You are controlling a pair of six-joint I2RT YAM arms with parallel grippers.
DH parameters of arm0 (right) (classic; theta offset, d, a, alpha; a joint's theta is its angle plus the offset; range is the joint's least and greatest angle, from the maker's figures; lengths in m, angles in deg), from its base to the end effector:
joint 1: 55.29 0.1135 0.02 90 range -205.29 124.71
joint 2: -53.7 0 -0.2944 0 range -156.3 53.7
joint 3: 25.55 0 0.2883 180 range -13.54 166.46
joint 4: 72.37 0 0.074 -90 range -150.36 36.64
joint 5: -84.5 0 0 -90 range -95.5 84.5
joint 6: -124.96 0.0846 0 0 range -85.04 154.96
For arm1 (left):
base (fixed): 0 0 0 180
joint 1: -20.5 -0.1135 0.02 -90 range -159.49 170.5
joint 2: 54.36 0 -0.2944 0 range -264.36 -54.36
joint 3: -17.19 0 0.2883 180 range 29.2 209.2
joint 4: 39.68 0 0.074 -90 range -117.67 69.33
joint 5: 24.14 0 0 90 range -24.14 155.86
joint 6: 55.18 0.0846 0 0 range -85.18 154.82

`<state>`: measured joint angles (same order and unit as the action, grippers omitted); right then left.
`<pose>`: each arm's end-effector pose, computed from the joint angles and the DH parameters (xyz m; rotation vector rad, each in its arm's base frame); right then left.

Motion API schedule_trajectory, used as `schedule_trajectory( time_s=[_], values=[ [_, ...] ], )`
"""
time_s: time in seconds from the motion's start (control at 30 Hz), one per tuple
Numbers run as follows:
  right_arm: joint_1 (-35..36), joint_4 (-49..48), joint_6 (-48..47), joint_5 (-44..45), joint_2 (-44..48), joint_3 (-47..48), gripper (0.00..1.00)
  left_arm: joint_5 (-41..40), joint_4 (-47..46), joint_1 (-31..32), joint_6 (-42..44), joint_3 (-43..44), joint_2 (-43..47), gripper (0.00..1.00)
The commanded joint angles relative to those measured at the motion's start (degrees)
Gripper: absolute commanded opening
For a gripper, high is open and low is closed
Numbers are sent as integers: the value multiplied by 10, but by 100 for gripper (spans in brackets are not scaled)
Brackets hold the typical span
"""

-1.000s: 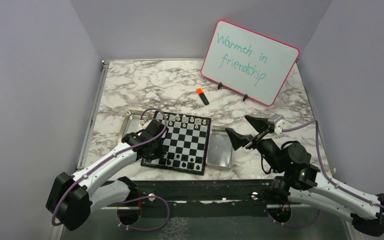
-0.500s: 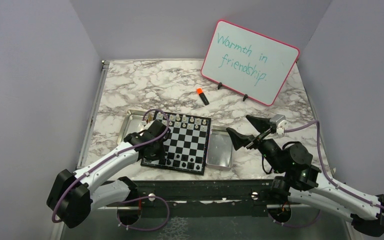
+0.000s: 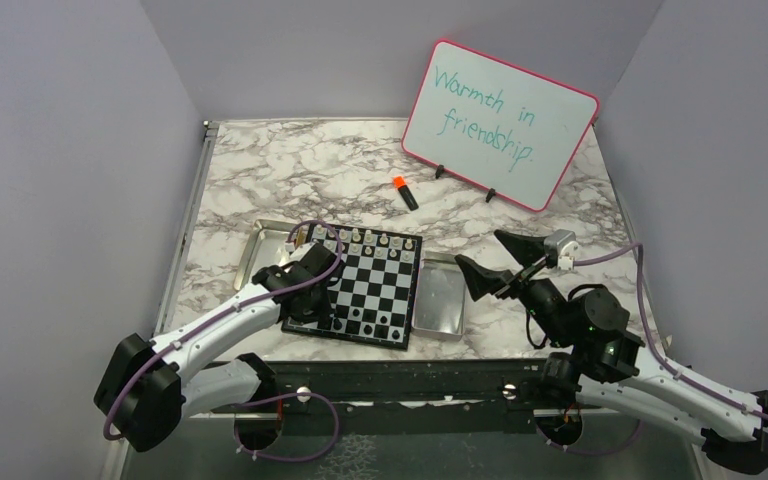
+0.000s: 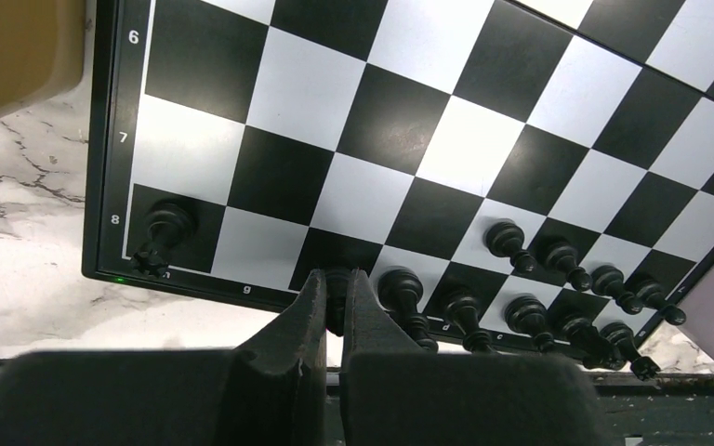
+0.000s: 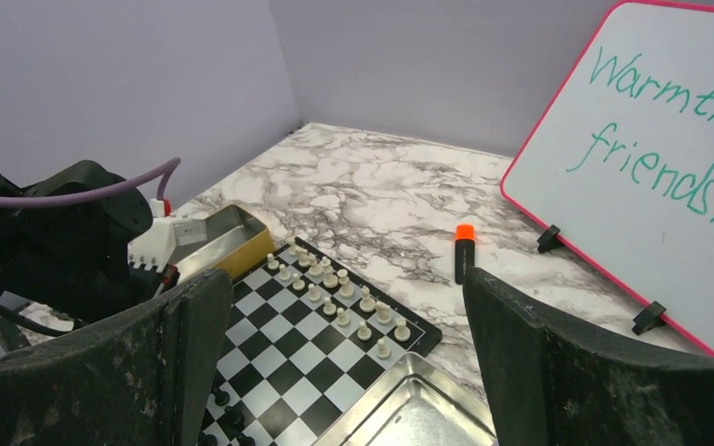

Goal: Set up the chess pieces on the board
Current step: Place the chess piece on the chessboard.

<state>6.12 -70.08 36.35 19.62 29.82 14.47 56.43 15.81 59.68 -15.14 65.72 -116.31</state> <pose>0.1148 0.1356 0.3489 -0.3371 1.3385 0.6305 0.1782 -0.1274 0.1595 -0.3013 2.7425 -0.1983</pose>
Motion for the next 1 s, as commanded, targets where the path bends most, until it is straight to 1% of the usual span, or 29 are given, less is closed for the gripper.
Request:
schedule_trajectory(
  time_s=[0.0, 0.1, 0.17, 0.23, 0.37, 0.8, 0.97],
  values=[
    [0, 10, -9, 14, 10, -5, 100, -36, 16, 10, -8, 14, -5, 5],
    [0, 13, -9, 16, 12, -5, 100, -37, 16, 11, -8, 16, -8, 7],
    [0, 14, -9, 15, 14, -6, 100, -38, 16, 12, -8, 17, -7, 13],
    [0, 14, -9, 14, 15, -7, 100, -39, 16, 12, -8, 17, -4, 15],
    [0, 15, -7, 13, 12, -7, 100, -41, 13, 12, -12, 15, 10, 15],
    [0, 15, 1, 5, 9, -2, 100, -37, 8, 12, -13, 12, 9, 15],
    [0, 19, 1, 5, 16, -3, 100, -36, 7, 12, -11, 13, 8, 19]
  ],
)
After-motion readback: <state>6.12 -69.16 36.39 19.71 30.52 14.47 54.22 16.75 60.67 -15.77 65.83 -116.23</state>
